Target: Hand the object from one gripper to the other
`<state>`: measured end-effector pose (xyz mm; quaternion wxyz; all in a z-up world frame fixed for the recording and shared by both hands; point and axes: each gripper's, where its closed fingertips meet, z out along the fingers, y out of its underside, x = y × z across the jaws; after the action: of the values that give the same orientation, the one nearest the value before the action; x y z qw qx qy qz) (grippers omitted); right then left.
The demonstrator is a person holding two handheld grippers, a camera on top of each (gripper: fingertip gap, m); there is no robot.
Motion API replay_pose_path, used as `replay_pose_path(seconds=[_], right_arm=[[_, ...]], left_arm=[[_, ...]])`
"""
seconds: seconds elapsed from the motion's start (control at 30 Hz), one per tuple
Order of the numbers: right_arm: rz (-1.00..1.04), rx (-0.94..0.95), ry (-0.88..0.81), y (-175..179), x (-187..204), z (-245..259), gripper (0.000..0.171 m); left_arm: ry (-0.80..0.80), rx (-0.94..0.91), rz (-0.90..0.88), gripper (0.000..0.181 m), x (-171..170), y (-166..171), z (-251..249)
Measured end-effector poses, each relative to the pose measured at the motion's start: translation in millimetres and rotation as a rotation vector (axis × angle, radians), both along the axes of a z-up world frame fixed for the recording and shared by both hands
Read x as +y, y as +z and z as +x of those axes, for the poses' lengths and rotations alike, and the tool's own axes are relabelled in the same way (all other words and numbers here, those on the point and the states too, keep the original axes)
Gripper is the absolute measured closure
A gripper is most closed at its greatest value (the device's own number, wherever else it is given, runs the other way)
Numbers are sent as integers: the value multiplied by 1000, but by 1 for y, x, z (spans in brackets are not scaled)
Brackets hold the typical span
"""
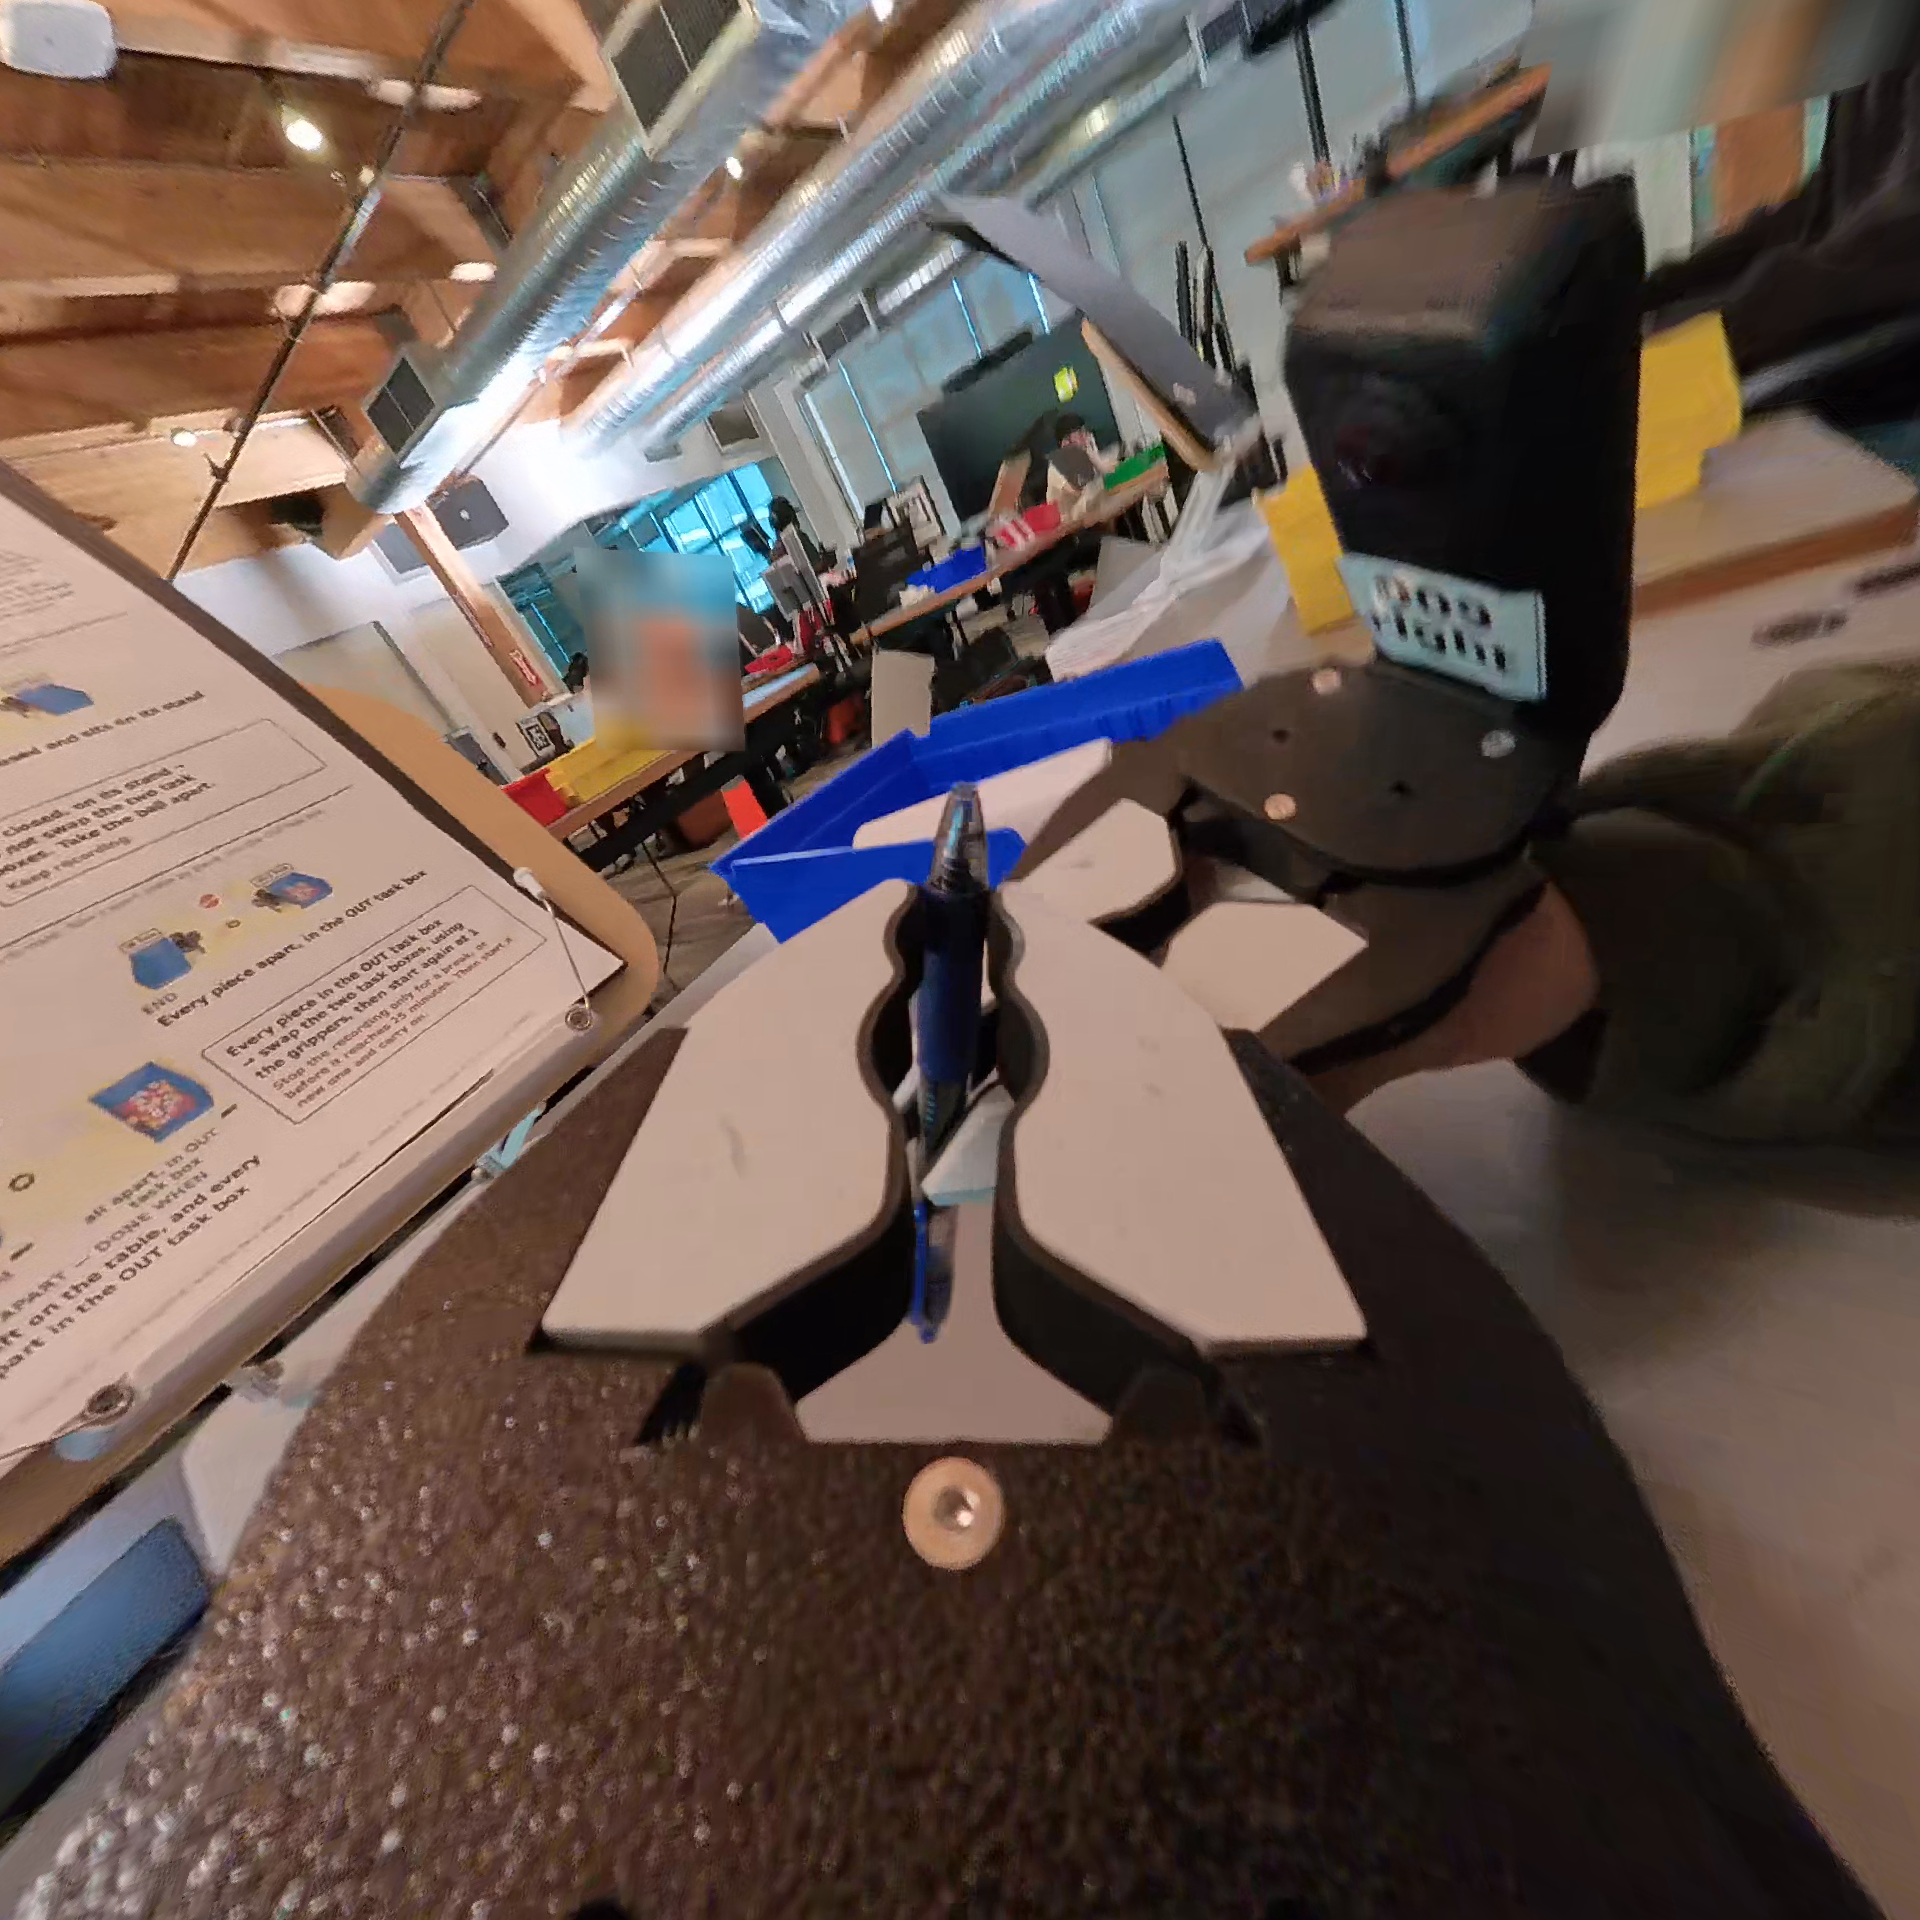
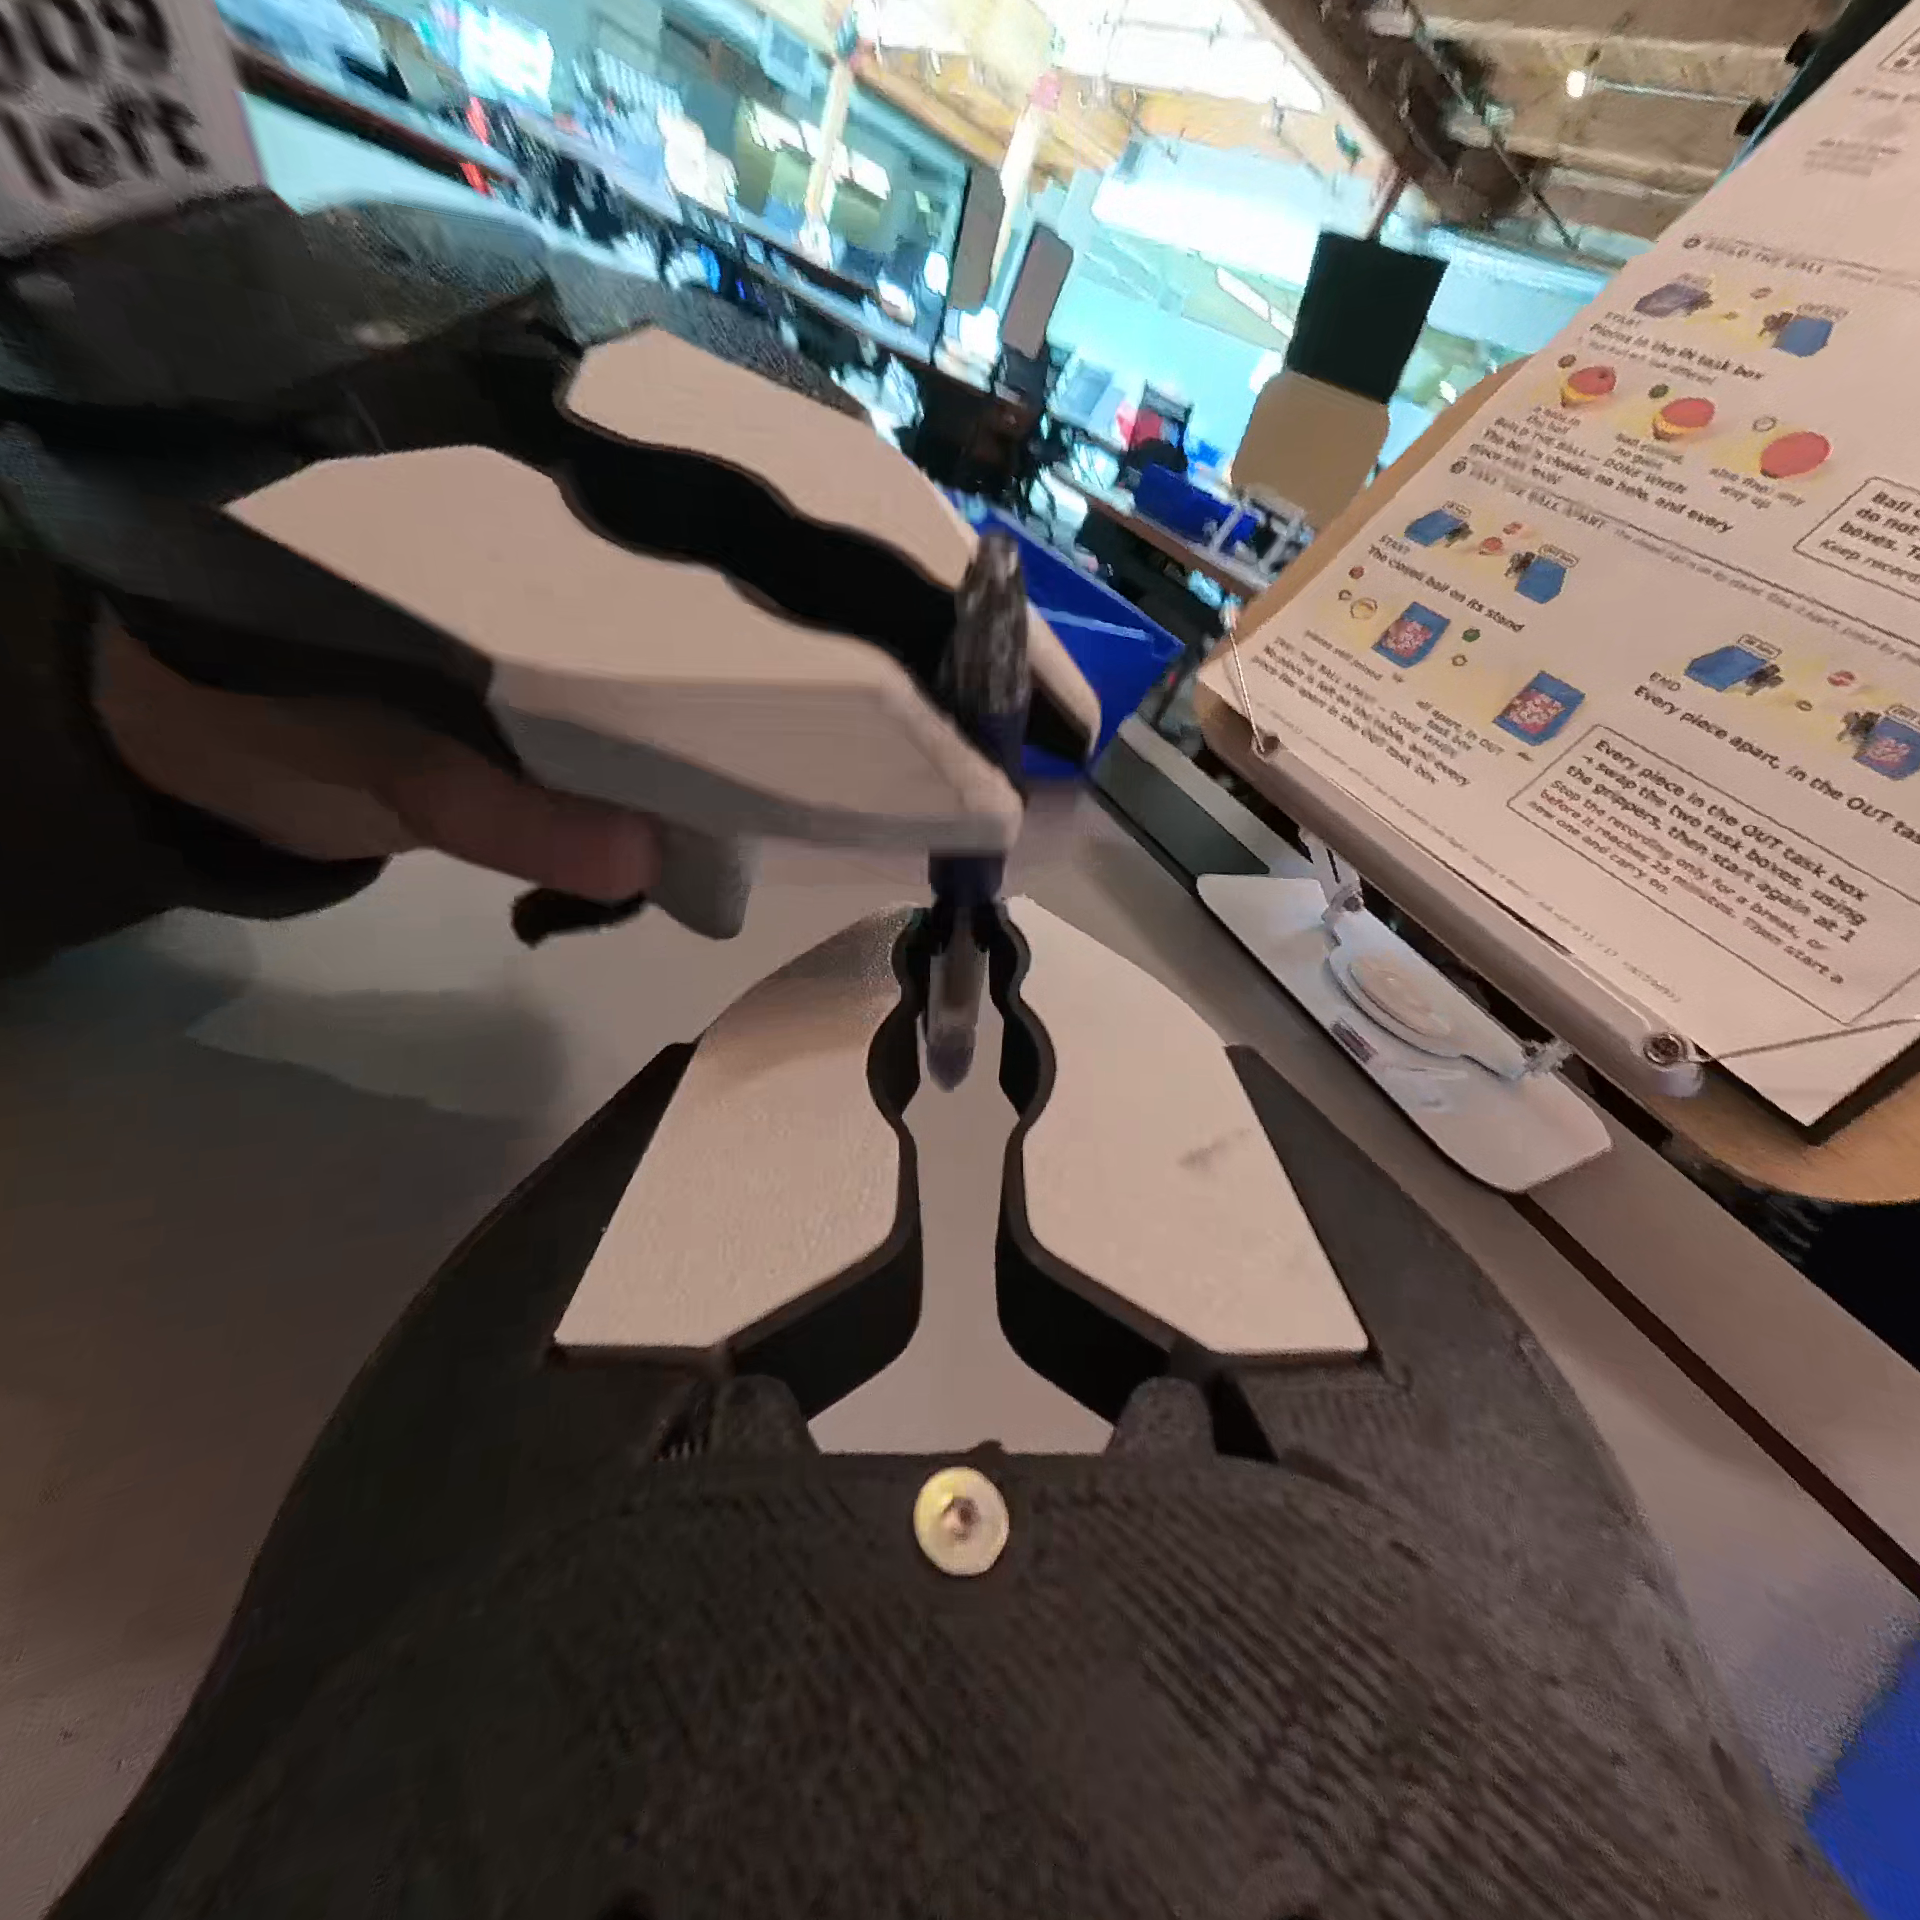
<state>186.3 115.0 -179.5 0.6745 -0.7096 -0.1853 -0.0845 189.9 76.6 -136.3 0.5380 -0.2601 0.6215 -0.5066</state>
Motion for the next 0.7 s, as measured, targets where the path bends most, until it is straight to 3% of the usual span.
replay_pose_path(seconds=[0.2,0.27,0.4,0.57,0.63,0.7], right_arm=[[122,147,44,11,-3,5,134],[139,188,73,13,-4,4,135],[192,221,126,22,-8,-3,155],[166,266,237,31,-18,-8,162],[120,330,313,33,-25,-6,162],[42,408,379,30,-31,-3,162]], left_arm=[[-168,-138,-466,171,25,40,-21],[-240,-204,-670,171,43,52,-31],[-349,-258,-961,171,74,56,-40],[-437,-182,-1047,171,81,50,-39],[-403,-106,-946,168,79,41,-36],[-335,-49,-795,154,79,31,-34]])
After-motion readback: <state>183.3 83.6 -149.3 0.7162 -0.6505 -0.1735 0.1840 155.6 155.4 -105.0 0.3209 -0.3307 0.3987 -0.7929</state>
